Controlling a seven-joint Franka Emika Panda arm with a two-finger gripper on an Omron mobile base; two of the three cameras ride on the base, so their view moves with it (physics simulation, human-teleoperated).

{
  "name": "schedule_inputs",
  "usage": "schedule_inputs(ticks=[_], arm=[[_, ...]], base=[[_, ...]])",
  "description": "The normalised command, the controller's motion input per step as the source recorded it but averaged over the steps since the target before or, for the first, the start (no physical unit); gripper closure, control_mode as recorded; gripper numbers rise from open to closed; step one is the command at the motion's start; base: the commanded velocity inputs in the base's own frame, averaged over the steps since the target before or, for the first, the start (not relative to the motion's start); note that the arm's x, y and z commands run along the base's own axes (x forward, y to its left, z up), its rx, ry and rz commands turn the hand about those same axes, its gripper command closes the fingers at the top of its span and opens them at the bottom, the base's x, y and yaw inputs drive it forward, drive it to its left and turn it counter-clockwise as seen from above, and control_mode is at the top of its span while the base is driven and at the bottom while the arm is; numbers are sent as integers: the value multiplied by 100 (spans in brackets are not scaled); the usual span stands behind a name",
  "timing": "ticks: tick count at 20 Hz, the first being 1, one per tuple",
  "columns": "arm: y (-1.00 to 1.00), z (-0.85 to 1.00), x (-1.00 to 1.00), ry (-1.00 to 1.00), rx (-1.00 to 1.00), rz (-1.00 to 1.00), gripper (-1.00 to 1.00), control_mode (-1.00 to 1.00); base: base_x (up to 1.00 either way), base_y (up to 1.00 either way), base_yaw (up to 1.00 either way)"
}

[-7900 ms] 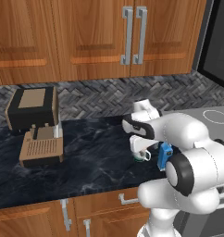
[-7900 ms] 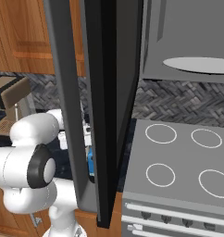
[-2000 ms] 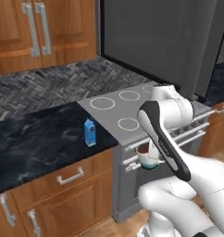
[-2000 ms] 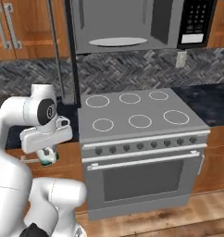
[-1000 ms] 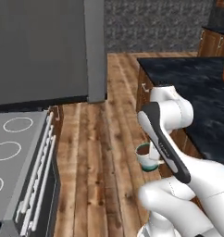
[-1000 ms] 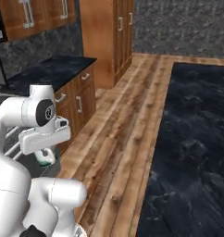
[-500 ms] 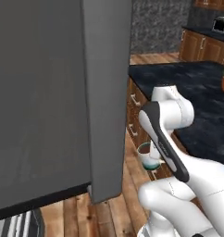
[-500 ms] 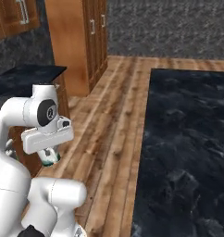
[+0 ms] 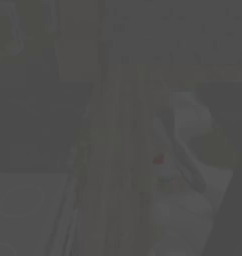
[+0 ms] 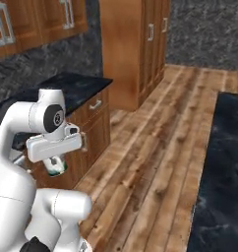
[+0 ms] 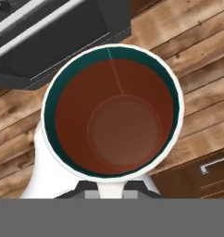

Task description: Place the microwavable item in the microwave. Then, close the microwave door and press the start button.

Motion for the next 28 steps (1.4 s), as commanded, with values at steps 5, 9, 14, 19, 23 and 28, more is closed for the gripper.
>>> schedule_inputs(ticks=[5, 9, 14, 19, 23, 28], arm=[[0, 0, 0, 0, 0, 0, 100, 100], [0, 0, 0, 0, 0, 0, 100, 100], [0, 0, 0, 0, 0, 0, 100, 100], [0, 0, 0, 0, 0, 0, 100, 100], [0, 0, 0, 0, 0, 0, 100, 100], [0, 0, 0, 0, 0, 0, 100, 100]], base=[[76, 54, 60], [61, 42, 66], [29, -7, 79], [15, -33, 78], [39, 41, 62], [46, 69, 40]])
